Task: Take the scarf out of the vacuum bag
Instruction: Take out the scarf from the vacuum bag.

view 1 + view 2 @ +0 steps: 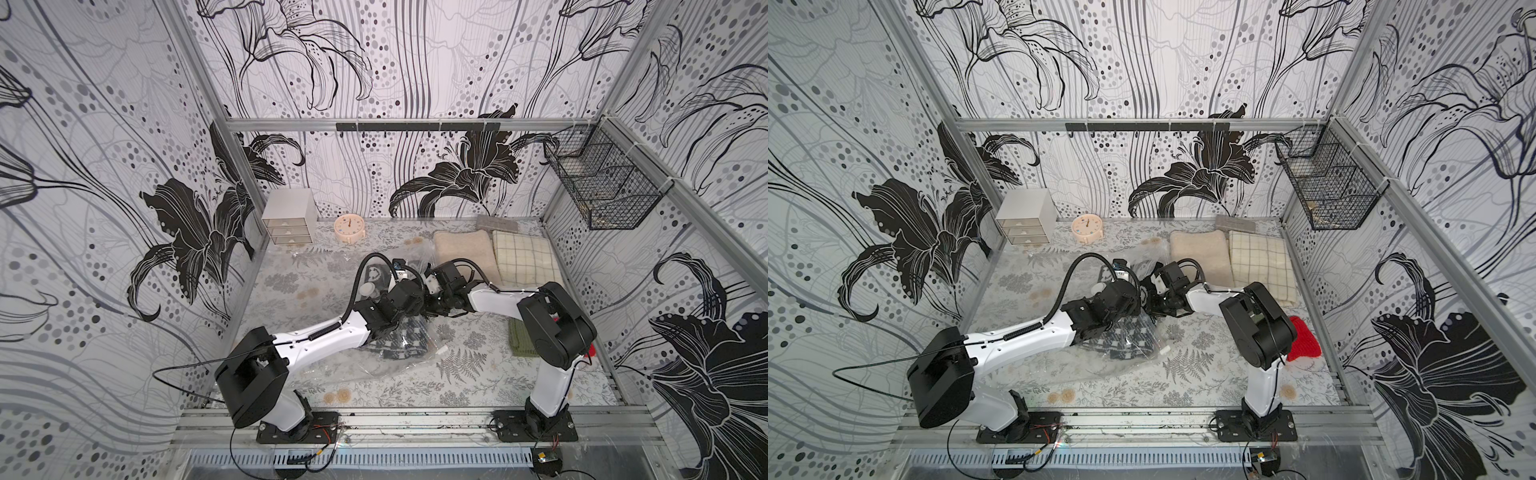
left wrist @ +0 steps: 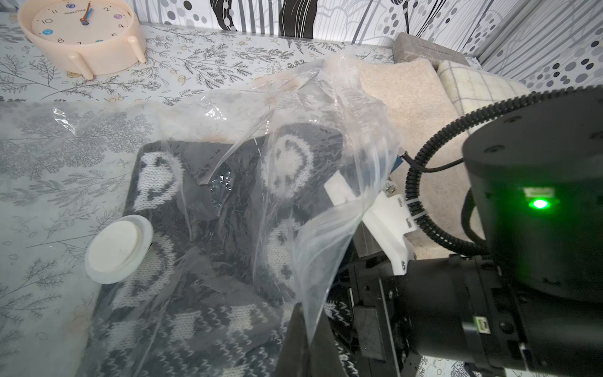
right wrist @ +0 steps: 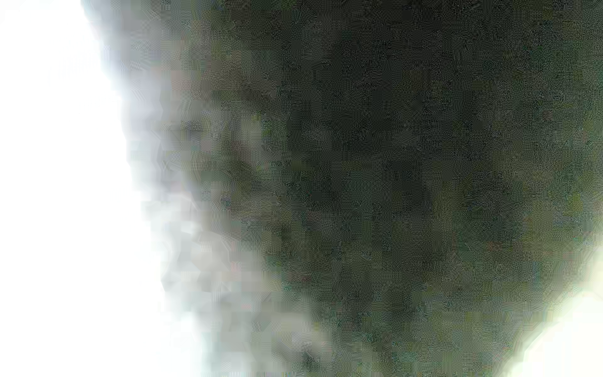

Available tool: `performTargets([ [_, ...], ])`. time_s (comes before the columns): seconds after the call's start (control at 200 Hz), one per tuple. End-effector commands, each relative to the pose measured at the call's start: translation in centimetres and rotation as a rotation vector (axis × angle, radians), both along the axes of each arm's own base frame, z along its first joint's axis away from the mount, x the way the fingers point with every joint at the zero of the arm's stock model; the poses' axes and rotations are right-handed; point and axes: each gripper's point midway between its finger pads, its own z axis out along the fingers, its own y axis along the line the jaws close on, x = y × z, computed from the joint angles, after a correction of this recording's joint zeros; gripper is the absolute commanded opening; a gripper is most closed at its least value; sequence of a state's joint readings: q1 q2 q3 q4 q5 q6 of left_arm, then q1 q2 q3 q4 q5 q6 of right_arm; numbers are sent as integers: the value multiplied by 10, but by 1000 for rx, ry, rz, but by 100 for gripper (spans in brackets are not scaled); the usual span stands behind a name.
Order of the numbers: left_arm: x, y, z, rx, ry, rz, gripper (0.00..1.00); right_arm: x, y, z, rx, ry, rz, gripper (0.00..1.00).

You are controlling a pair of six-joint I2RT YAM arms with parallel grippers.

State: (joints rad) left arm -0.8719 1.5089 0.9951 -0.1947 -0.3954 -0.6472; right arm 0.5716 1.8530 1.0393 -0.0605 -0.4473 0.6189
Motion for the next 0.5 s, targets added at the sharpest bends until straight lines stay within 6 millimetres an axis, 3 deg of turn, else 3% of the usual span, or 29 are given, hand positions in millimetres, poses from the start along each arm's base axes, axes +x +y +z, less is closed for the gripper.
performTargets([
  [0.0, 1, -4, 14, -33, -30, -9, 0, 2, -13, 10, -22, -47, -23, 0],
  [0.215, 0, -9, 9, -40, -12, -24, 0, 3, -15, 17, -3, -66, -22, 0],
  [0.496, 0, -8, 4, -38, -5, -20, 0, 4, -13, 9, -2, -50, -22, 0],
])
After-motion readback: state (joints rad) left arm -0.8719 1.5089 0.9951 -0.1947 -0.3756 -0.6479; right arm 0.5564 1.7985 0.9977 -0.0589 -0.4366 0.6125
